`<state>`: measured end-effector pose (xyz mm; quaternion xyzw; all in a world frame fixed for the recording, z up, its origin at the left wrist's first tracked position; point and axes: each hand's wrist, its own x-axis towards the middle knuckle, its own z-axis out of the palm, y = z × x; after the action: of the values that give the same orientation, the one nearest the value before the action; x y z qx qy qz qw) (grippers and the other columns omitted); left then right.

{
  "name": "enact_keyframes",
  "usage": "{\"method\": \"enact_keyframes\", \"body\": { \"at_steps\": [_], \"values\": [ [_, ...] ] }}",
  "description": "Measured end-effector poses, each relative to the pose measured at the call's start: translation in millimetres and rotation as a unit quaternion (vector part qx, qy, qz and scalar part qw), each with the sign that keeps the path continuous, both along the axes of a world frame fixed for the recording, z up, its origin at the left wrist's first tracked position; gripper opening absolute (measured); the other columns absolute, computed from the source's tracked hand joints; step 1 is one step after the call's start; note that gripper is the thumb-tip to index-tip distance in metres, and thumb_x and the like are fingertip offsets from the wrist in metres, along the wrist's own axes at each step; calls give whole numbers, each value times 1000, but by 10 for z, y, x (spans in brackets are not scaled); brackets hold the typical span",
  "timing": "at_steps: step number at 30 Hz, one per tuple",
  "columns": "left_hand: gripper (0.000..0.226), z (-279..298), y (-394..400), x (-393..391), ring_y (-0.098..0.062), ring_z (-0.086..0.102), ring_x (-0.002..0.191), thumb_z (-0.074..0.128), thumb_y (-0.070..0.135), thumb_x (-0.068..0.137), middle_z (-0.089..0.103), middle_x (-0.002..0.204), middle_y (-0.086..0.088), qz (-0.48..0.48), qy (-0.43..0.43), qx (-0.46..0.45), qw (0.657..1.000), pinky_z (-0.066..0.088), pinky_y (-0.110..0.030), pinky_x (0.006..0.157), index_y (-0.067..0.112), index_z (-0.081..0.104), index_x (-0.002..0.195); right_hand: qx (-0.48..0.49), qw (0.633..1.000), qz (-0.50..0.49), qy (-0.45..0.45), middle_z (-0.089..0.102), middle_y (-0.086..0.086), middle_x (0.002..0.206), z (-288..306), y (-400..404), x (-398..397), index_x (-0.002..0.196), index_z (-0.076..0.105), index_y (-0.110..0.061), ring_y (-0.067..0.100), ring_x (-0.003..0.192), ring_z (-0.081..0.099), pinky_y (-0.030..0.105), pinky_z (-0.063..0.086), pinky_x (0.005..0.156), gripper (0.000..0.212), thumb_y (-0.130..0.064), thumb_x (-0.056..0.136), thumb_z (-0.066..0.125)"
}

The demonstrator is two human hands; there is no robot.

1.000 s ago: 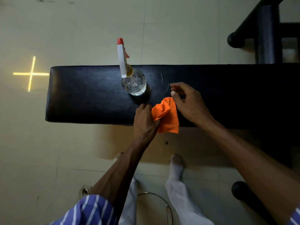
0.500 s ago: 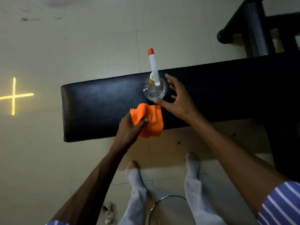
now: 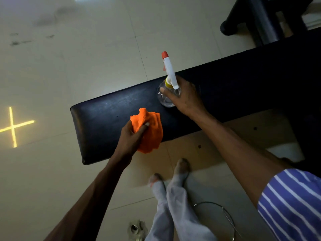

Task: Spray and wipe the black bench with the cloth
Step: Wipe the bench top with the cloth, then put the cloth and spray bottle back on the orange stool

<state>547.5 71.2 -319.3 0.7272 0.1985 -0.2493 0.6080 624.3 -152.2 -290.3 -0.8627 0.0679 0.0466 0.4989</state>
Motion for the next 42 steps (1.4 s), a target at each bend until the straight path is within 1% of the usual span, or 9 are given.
{"method": "enact_keyframes", "body": {
  "at_steps": [2, 8, 15, 21, 26, 31, 34, 39, 42],
  "values": [
    [23, 83, -34, 32, -7, 76, 95, 74, 43, 92, 78, 105, 13, 10, 14, 3, 1000, 63, -44, 81, 36, 69, 113, 5, 1000, -25, 7, 75, -6, 100, 37, -28, -76, 124, 70, -13, 0, 92, 69, 18, 57, 81, 37, -36, 97, 76],
    [25, 507, -159, 83, -19, 77, 98, 73, 39, 94, 79, 104, 6, -31, 16, 18, 999, 65, -44, 75, 33, 68, 117, 53, 994, -90, 31, 72, 4, 134, 425, -217, -316, 138, 67, -16, 20, 122, 69, 43, 60, 101, 49, -41, 96, 75],
    [49, 937, -398, 115, -30, 74, 109, 78, 48, 84, 76, 117, -4, -96, 32, -12, 995, 60, -64, 87, 27, 65, 127, 48, 980, -187, 38, 78, -1, 121, 885, -384, -1034, 135, 70, -20, 11, 104, 73, 27, 60, 86, 48, -45, 95, 76],
    [53, 1131, -577, -5, -24, 75, 106, 79, 60, 79, 77, 115, -2, -221, -10, -1, 975, 62, -59, 87, 29, 66, 120, 36, 950, -307, 45, 79, 6, 119, 1218, -311, -1840, 135, 68, -13, 19, 110, 74, 38, 62, 96, 50, -40, 94, 79],
    [41, 1208, -606, -265, -10, 77, 99, 78, 66, 79, 78, 110, 11, -325, -40, -10, 945, 66, -36, 75, 43, 67, 112, 17, 908, -418, 23, 78, 2, 114, 1344, -86, -2610, 133, 68, -17, 16, 105, 74, 36, 60, 94, 47, -42, 95, 78],
    [30, 1315, -680, -665, 1, 74, 91, 78, 49, 87, 77, 96, 26, -414, -53, -35, 908, 55, -12, 60, 38, 66, 112, -36, 846, -532, -13, 75, -21, 111, 1413, 225, -3366, 137, 67, -25, -14, 101, 63, -3, 41, 84, 47, -41, 95, 78],
    [28, 1352, -720, -980, -3, 76, 94, 77, 38, 91, 79, 102, 18, -458, -40, -60, 886, 56, -13, 65, 31, 68, 116, -54, 796, -603, -8, 68, -32, 89, 1430, 386, -3821, 128, 71, -22, -22, 85, 60, -4, 38, 74, 41, -43, 93, 79],
    [38, 1321, -802, -1572, -11, 77, 97, 79, 43, 84, 80, 105, 8, -510, -23, -77, 856, 61, -23, 71, 29, 68, 117, -58, 756, -652, -19, 73, -16, 131, 1506, 562, -4545, 140, 66, -22, -5, 111, 66, 8, 51, 92, 48, -39, 97, 76],
    [42, 1283, -845, -1964, -9, 76, 96, 79, 47, 86, 78, 106, 6, -552, -40, -67, 830, 62, -28, 75, 30, 67, 122, -52, 731, -680, -23, 72, -11, 135, 1521, 655, -4991, 142, 65, -18, 0, 121, 67, 12, 51, 101, 48, -30, 97, 77]
  ]
}}
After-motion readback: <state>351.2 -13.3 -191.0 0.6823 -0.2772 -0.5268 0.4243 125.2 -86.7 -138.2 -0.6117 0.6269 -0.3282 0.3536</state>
